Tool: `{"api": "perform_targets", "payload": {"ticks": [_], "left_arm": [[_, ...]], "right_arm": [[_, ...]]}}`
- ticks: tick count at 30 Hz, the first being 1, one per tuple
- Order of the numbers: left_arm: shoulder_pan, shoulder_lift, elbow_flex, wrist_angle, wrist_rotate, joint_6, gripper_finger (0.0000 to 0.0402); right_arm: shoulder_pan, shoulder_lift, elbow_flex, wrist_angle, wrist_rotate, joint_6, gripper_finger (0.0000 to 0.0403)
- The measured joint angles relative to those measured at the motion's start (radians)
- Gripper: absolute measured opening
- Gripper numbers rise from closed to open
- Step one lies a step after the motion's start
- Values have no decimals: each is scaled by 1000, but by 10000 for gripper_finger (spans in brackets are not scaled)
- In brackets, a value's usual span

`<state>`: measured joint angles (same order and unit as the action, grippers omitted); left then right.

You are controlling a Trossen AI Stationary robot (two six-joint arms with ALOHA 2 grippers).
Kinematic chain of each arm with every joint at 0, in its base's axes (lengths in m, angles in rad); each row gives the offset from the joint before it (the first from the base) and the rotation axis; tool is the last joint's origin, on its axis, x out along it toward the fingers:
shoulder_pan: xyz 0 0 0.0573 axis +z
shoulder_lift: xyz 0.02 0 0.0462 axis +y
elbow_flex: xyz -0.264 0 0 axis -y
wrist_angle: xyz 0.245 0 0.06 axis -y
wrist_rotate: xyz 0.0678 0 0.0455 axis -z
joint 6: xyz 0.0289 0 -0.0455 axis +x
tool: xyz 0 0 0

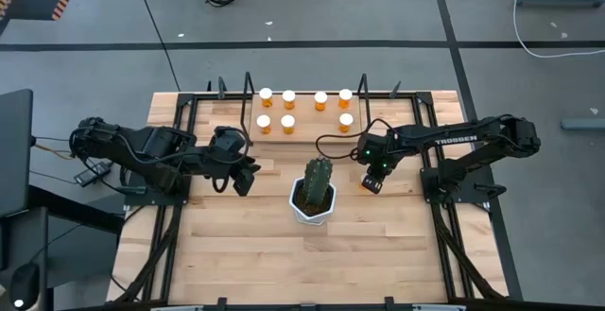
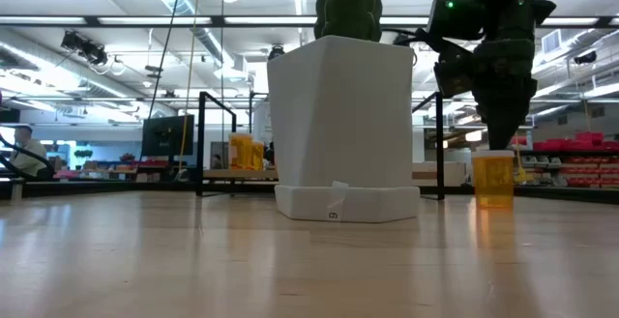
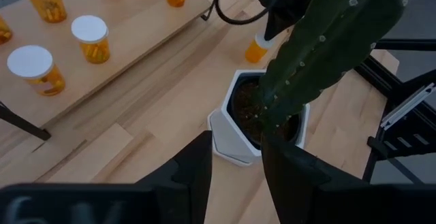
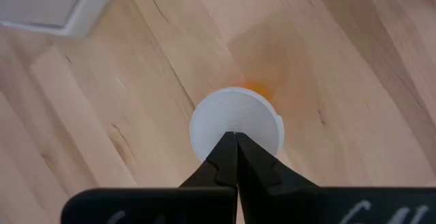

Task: Pick and place medicine bottles onto shelf by color
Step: Close the orange medicine bottle

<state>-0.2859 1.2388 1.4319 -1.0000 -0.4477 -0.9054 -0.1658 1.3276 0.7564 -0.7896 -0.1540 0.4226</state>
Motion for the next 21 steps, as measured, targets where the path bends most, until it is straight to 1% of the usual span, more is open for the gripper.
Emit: {"api": "perform_targets", "payload": {"ticks": [4, 12, 15, 18, 21], "left_arm": [[0, 0, 0, 0, 10, 0, 135], [0, 0, 0, 0, 27, 1, 135], [0, 0, 0, 1, 27, 2, 135], [0, 0, 0, 1, 27, 4, 133], [0, 0, 0, 1, 27, 5, 134]], "right_arm": [[0, -2, -28, 59, -11, 22, 3], [-1, -3, -31, 71, -13, 46, 3], [1, 6, 13, 37, 14, 54, 4], [-2, 14, 63, 22, 81, 56, 4], [-1, 14, 91, 5, 86, 57, 5]]}}
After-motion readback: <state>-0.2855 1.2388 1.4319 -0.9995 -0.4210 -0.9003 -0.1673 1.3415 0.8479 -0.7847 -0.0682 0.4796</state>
